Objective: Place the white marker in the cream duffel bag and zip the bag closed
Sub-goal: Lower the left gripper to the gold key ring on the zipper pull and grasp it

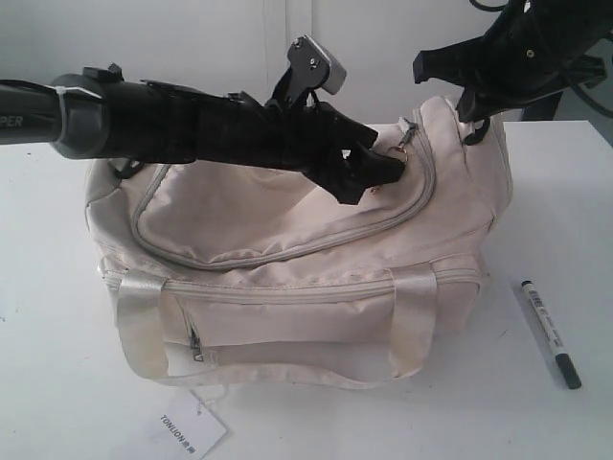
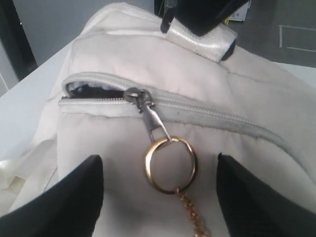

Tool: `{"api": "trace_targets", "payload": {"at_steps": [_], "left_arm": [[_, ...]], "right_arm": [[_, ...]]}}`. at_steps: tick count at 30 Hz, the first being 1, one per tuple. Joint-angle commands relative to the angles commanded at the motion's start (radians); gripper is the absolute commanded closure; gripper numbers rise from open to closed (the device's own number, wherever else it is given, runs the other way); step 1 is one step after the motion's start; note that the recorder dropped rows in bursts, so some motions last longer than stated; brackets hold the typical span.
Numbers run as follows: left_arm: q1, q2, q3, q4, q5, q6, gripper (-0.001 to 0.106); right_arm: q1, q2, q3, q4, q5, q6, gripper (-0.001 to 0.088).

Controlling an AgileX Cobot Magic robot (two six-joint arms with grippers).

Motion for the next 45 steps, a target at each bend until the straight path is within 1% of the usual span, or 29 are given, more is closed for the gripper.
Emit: {"api": "trace_targets", "payload": {"at_steps": [3,5,7,9,16,20,29,31,32,33,36,39,43,45], "left_arm": [[-0.011,0.018,-0.009,0.002,-0.023,0.000,0.037],[-0.020,0.019,-0.009,0.002,-0.063,0.000,0.037],[-0.020,0.019,-0.009,0.002,-0.095,0.000,0.040],[-0.020,0.019,-0.009,0.002,-0.109,0.000,0.049],[-0.020,0.019,-0.009,0.002,-0.111,0.000,0.089],[-0.020,0.013,-0.009,0.002,-0.081,0.000,0.105],[-0.020,-0.035,-0.009,0.002,0.003,-0.004,0.105],[-0.020,-0.052,-0.009,0.002,0.023,-0.062,0.105],[-0.020,-0.057,-0.009,0.002,0.035,-0.131,0.105],[-0.020,-0.059,-0.009,0.002,0.039,-0.159,0.105],[-0.020,-0.069,-0.009,0.002,0.058,-0.297,0.105],[-0.020,-0.072,-0.009,0.002,0.108,-0.382,0.105],[-0.020,-0.072,-0.009,0.002,0.207,-0.400,0.105],[-0.020,-0.072,-0.009,0.002,0.228,-0.403,0.105]], "right_arm": [[0.000,0.000,0.000,0.000,0.000,0.000,0.0868],[0.000,0.000,0.000,0.000,0.000,0.000,0.0868],[0.000,0.000,0.000,0.000,0.000,0.000,0.0868],[0.000,0.000,0.000,0.000,0.000,0.000,0.0868],[0.000,0.000,0.000,0.000,-0.002,0.000,0.0868],[0.000,0.000,0.000,0.000,-0.002,0.000,0.0868],[0.000,0.000,0.000,0.000,-0.002,0.000,0.0868],[0.000,0.000,0.000,0.000,-0.002,0.000,0.0868],[0.000,0.000,0.000,0.000,-0.006,0.000,0.0868],[0.000,0.000,0.000,0.000,-0.008,0.002,0.0868],[0.000,0.000,0.000,0.000,-0.014,0.006,0.0868],[0.000,0.000,0.000,0.000,-0.025,0.014,0.0868],[0.000,0.004,0.000,0.000,-0.030,0.025,0.0868],[0.000,0.008,0.000,0.010,-0.030,0.025,0.0868]]}}
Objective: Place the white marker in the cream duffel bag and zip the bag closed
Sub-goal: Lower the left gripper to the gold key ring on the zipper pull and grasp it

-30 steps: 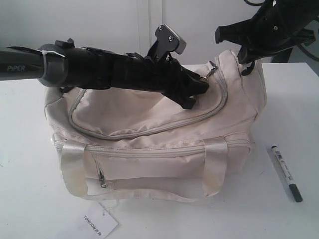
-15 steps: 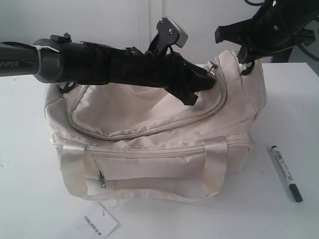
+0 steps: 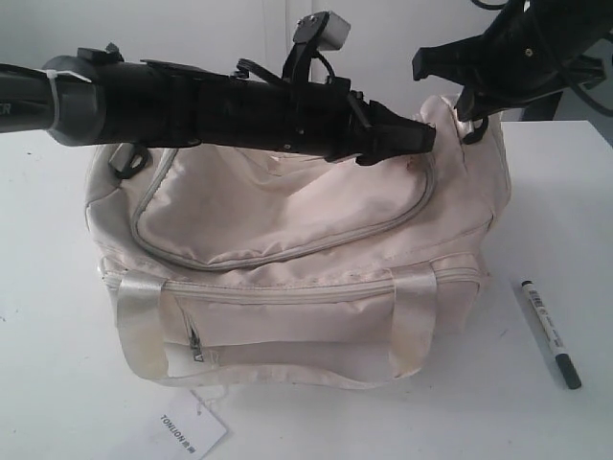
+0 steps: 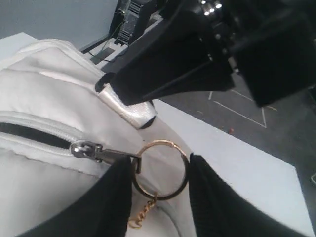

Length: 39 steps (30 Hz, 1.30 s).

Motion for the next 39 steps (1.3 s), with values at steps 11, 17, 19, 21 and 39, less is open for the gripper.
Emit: {"api": "trace_targets", "payload": {"at_steps": [11,17,19,21,39], "left_arm": [[0.000,0.000,0.000,0.123,0.072,0.000,0.105],[0.000,0.003,0.000,0.160,0.134,0.000,0.105],[0.000,0.003,0.000,0.196,0.145,0.000,0.105],[0.000,0.003,0.000,0.231,0.151,0.000,0.105],[0.000,0.003,0.000,0.410,0.149,0.002,0.105]], "right_arm": [[0.000,0.021,0.000,0.015,-0.005,0.000,0.0868],[0.000,0.021,0.000,0.015,-0.011,0.000,0.0868],[0.000,0.021,0.000,0.015,-0.013,0.000,0.0868],[0.000,0.021,0.000,0.015,-0.015,0.002,0.0868],[0.000,0.011,0.000,0.020,-0.022,0.029,0.0868]]}}
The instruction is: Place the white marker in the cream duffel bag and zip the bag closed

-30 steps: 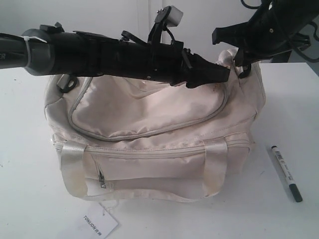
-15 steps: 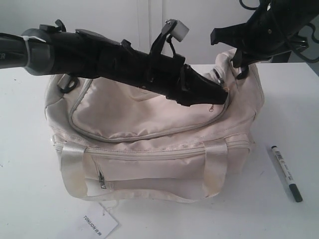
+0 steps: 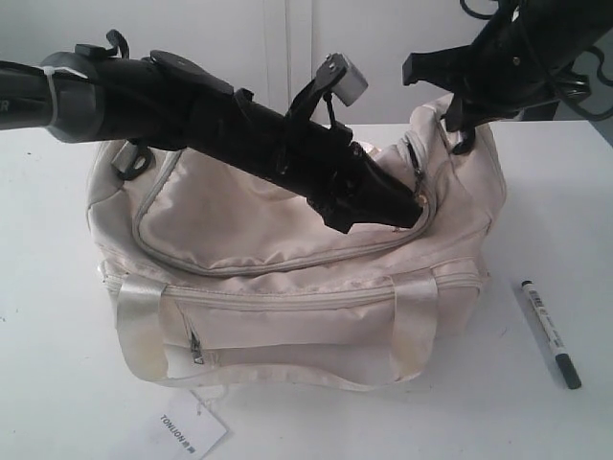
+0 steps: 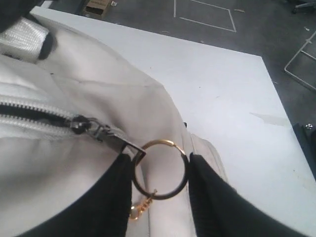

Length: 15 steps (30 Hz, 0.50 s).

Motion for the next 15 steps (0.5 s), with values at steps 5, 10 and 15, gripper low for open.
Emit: {"api": "trace_targets", "payload": {"at_steps": [5,10,15], "left_arm": [[0.000,0.000,0.000,0.052,-0.022,0.000,0.105],[0.000,0.001,0.000,0.090,-0.024,-0.002,0.105],[0.000,0.001,0.000,0.081,-0.018,-0.008,0.105]], "right_arm": [[0.000,-0.031,0.000,-0.009,-0.005,0.000,0.0868],[0.000,-0.048,0.000,-0.011,-0.009,0.000,0.0868],[0.000,-0.047,0.000,-0.011,-0.007,-0.002,0.0868]]}}
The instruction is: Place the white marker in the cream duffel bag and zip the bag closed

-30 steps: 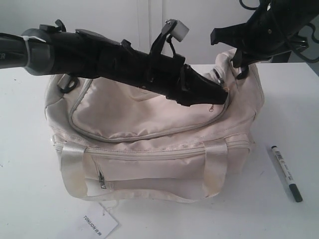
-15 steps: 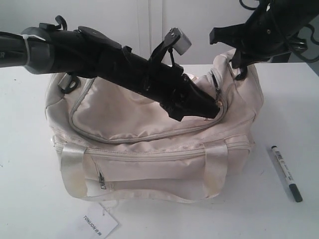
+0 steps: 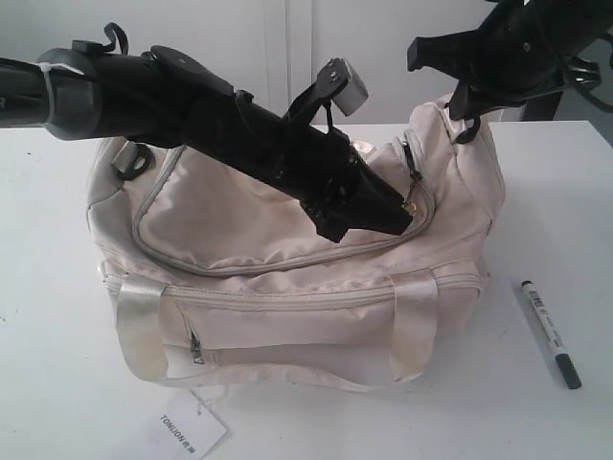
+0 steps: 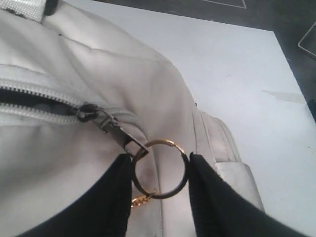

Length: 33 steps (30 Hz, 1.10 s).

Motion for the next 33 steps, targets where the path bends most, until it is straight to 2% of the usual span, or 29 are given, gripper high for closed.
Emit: {"api": "trace_targets", "payload": {"at_steps": [7,10,15,21,26,33], "left_arm": [[0.000,0.000,0.000,-0.192,0.047,-0.022,0.105],[0.000,0.000,0.000,-0.231,0.062,-0.019,0.105],[0.000,-0.006,0.000,-0.229,0.065,-0.004,0.105],[0.000,-0.038,0.000,-0.231,0.041,0.148,0.105],[0.000,-0.068,0.000,-0.214,-0.027,0.148,0.105],[0.000,-0.076,0.000,-0.195,-0.027,0.143,0.105]], "right_arm": [[0.000,0.000,0.000,0.000,0.014,-0.008,0.0868],[0.000,0.000,0.000,-0.011,0.030,-0.008,0.0868],[0.000,0.000,0.000,-0.038,0.055,-0.008,0.0868],[0.000,0.005,0.000,-0.049,0.072,-0.008,0.0868],[0.000,0.025,0.000,-0.049,0.076,-0.008,0.0868],[0.000,0.039,0.000,-0.049,0.081,-0.006,0.0868]]}}
